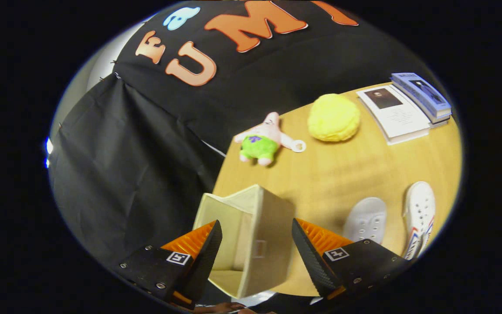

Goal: Open the storage box then place both shoes into the box .Put the left shoe in first, then the right shoe, with the right side of both shoes facing outward in a uniform manner.

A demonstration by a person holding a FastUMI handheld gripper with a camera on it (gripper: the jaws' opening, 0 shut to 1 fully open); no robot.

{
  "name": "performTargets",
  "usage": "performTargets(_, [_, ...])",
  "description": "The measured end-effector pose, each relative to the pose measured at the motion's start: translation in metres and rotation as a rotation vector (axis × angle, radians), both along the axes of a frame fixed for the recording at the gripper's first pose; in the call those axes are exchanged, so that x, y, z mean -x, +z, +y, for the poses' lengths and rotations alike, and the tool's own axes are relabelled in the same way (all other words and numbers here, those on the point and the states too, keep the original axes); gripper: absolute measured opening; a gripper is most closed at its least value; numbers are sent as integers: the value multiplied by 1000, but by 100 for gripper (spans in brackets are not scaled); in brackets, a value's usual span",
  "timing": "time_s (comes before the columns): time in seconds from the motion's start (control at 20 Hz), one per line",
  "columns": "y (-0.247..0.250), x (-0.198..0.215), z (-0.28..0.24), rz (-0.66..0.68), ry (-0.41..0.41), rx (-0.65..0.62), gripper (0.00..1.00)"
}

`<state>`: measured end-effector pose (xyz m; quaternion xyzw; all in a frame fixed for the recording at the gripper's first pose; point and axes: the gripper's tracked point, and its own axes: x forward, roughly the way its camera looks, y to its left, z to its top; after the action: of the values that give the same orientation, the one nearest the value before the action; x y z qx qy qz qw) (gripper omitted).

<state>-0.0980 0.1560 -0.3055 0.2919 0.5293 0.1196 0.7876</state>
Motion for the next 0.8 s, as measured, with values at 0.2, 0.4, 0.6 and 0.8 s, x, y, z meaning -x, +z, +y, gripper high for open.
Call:
performTargets(0.2, [-55, 45, -68, 95, -50, 136, 96])
performTargets(0.4, [-94, 94, -105, 174, -26, 232, 96])
performTargets(0.6, [-130, 115, -113, 216, -28, 259, 96])
performTargets(0.8, [-149, 111, -108, 169, -34, 233, 90])
